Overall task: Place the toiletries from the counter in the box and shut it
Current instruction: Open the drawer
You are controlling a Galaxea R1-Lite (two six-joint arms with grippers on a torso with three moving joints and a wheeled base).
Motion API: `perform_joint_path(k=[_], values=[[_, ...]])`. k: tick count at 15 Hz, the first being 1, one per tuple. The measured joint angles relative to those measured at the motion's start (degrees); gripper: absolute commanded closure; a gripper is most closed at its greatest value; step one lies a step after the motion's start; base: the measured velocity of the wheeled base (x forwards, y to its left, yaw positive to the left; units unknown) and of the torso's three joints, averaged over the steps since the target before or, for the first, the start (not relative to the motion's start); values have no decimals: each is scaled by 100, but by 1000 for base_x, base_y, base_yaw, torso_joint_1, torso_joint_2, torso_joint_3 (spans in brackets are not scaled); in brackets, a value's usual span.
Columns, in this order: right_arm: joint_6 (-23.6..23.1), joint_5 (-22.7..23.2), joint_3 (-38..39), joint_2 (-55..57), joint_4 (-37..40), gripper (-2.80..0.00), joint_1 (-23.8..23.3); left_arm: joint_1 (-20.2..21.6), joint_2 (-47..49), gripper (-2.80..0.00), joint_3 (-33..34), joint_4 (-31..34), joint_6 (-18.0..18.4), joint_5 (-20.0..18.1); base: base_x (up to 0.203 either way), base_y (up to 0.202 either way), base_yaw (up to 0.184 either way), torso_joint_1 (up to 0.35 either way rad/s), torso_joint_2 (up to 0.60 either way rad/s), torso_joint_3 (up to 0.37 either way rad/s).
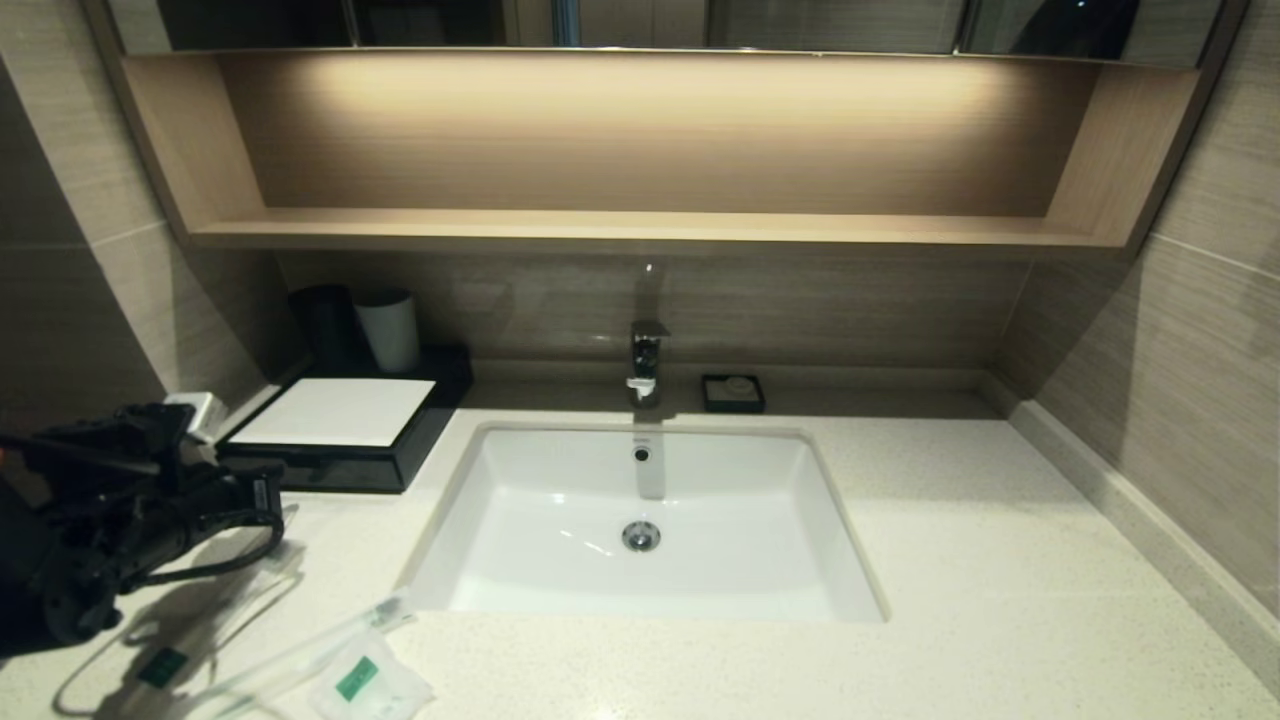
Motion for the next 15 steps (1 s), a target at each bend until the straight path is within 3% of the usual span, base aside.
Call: perform_joint_path(k=[15], values=[[1,-1,0,0,1,0,0,-96,207,0,-111,-165,-6,-5,0,0,0,0,0,0]])
